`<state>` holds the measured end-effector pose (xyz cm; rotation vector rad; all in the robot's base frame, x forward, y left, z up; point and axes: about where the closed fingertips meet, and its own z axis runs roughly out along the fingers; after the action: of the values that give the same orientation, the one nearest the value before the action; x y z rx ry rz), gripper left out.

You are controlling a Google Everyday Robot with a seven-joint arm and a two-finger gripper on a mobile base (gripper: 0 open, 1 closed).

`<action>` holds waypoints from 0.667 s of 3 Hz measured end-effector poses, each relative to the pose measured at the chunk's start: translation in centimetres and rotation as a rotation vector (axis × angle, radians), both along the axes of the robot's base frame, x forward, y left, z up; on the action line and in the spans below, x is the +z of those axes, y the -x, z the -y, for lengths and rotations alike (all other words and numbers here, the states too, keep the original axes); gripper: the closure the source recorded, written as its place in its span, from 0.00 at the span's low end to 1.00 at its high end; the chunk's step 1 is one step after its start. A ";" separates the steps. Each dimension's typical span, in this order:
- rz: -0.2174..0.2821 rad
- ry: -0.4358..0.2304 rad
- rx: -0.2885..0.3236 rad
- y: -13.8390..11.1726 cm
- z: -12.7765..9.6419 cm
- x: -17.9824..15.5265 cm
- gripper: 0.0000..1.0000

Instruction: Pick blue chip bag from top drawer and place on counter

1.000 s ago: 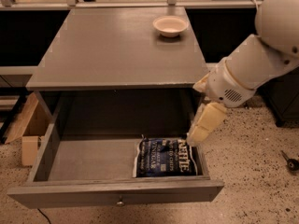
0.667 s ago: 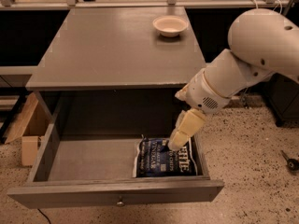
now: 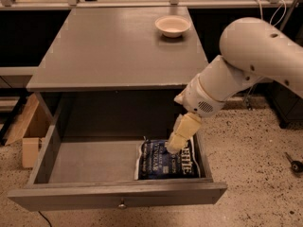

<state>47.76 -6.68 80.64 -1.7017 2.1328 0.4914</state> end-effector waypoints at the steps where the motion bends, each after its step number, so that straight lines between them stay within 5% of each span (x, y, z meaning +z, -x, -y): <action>1: -0.012 0.053 0.015 -2.5 -1.1 -4.3 0.00; 2: 0.001 0.093 0.024 -4.0 -1.6 -7.0 0.00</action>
Offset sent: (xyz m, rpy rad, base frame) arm 0.0592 0.0205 -0.1021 -0.1381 -0.0209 0.0299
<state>51.75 -5.06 73.60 -1.7789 2.1676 0.4043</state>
